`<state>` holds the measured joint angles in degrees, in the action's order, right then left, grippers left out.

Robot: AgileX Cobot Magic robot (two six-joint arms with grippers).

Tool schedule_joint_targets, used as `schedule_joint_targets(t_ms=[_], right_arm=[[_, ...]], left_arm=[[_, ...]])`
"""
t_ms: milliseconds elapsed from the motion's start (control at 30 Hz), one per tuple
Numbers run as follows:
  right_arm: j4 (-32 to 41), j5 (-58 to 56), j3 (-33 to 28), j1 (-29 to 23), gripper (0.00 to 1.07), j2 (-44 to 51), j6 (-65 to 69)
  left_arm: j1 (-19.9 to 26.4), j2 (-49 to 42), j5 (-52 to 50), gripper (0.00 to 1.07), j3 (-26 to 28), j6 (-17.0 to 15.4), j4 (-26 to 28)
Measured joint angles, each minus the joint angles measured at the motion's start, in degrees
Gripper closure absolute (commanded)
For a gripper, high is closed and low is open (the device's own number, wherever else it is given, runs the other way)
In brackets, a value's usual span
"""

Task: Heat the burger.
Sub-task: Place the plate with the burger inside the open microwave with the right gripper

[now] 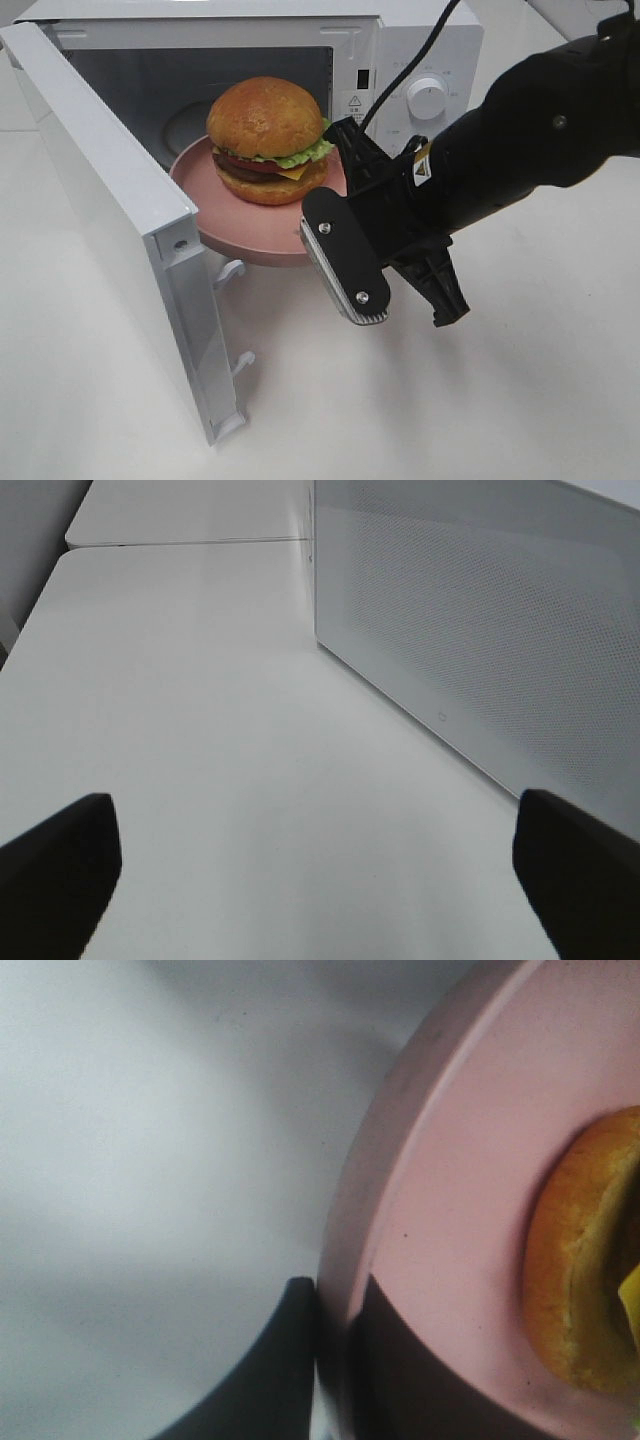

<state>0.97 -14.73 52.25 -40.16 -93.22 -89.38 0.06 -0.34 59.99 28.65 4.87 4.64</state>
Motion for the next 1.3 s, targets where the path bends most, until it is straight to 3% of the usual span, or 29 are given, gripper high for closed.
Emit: schedule_joint_targets(t_ms=[700, 1000, 1300], right_arm=[[10.7, -2.0, 13.2, 1.3, 1.07, -11.1, -11.5], [10.5, -2.0, 14.2, 2.2, 1.07, -12.8, -12.9], [5.8, -2.3, 19.3, 2.3, 1.07, -16.8, -10.7]], left_arm=[[0.0, 0.0, 0.0, 0.07, 0.0, 0.0, 0.0], [0.0, 0.0, 0.0, 0.07, 0.0, 0.0, 0.0], [0.0, 0.0, 0.0, 0.07, 0.0, 0.0, 0.0]])
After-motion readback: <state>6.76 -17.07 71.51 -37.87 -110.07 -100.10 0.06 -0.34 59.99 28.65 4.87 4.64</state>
